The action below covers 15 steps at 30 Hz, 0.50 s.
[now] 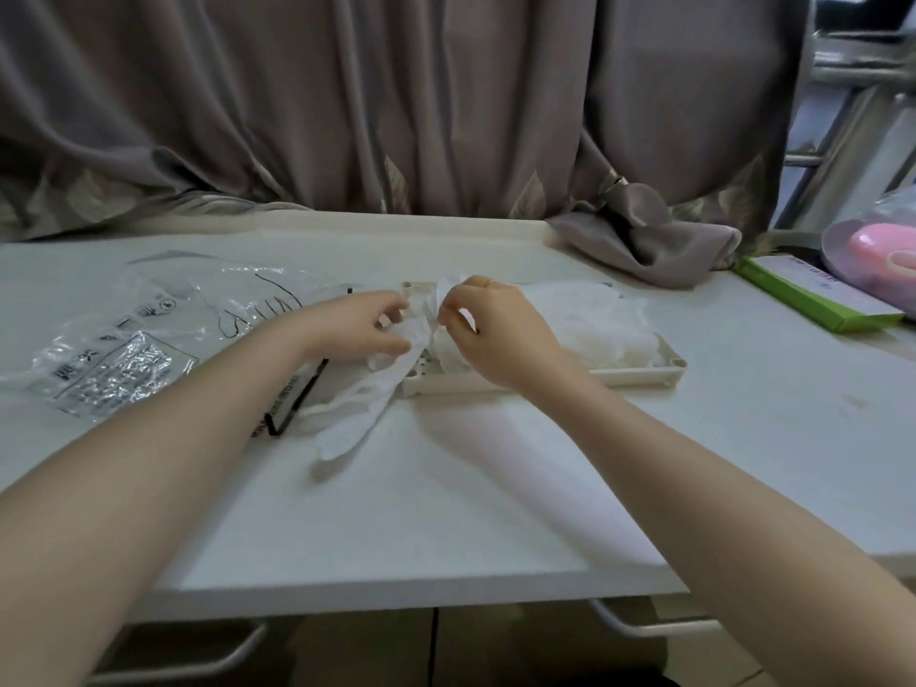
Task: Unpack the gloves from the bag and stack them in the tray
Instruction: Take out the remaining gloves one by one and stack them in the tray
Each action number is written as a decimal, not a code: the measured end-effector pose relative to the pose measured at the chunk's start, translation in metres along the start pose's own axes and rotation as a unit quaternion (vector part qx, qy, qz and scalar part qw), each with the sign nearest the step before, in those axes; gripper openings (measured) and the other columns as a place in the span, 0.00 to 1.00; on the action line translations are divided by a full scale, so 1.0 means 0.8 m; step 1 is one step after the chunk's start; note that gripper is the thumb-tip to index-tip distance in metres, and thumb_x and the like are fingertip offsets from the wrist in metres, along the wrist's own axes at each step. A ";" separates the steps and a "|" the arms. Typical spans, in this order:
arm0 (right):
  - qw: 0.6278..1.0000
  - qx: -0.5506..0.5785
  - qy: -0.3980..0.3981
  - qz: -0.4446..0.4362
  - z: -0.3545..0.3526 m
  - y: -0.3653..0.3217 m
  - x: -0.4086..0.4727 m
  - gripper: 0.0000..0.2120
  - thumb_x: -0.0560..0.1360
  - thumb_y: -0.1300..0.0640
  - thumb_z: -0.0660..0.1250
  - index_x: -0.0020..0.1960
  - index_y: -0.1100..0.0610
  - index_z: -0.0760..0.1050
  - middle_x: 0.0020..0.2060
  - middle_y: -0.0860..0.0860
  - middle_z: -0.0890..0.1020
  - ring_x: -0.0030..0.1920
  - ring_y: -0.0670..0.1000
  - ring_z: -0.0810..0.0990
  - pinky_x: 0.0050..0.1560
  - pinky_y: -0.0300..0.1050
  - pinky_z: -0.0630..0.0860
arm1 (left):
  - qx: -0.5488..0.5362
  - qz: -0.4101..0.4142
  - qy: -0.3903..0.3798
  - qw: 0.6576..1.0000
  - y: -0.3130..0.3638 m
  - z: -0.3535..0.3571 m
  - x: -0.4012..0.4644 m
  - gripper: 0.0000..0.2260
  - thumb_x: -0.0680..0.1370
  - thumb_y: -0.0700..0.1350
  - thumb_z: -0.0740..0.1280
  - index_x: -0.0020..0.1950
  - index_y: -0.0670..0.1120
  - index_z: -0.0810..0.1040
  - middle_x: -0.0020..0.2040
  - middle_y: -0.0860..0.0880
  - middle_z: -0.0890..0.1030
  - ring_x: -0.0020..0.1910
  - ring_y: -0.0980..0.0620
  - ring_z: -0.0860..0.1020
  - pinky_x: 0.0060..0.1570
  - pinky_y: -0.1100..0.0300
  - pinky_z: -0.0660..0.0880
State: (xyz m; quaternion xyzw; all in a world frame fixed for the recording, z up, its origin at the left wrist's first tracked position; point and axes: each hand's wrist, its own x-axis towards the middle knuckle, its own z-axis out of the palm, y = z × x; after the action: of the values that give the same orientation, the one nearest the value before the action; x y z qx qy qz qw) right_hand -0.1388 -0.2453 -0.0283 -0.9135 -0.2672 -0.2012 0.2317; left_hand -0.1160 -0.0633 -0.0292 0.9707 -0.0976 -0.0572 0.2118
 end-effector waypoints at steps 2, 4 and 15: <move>1.000 0.019 -0.003 0.010 0.004 -0.007 0.002 0.11 0.77 0.58 0.59 0.49 0.59 0.80 0.47 0.54 0.79 0.46 0.54 0.76 0.48 0.51 0.74 | 0.044 -0.021 0.020 0.999 0.000 0.002 0.005 0.27 0.76 0.52 0.67 0.72 0.45 0.64 0.64 0.47 0.73 0.56 0.49 0.74 0.53 0.61 0.68; 0.999 0.043 -0.001 0.023 0.003 -0.009 0.003 0.10 0.77 0.58 0.60 0.49 0.58 0.80 0.47 0.53 0.80 0.49 0.53 0.76 0.51 0.50 0.73 | 0.051 -0.050 0.003 0.997 -0.004 0.004 0.007 0.17 0.76 0.54 0.65 0.61 0.47 0.72 0.53 0.47 0.77 0.50 0.48 0.75 0.49 0.57 0.70; 0.943 0.286 -0.012 0.172 -0.012 -0.032 0.005 0.20 0.72 0.44 0.69 0.55 0.58 0.78 0.47 0.48 0.82 0.47 0.46 0.79 0.47 0.39 0.74 | -0.294 0.077 0.048 0.951 0.021 -0.036 -0.044 0.17 0.71 0.51 0.69 0.48 0.36 0.77 0.45 0.45 0.79 0.45 0.50 0.76 0.52 0.55 0.70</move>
State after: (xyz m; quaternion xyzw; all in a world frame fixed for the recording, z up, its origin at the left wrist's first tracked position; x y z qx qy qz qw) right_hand -0.1527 -0.2295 -0.0102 -0.8429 -0.1556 -0.0621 0.5113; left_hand -0.1484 -0.0593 0.0068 0.8566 -0.1408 -0.0198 0.4960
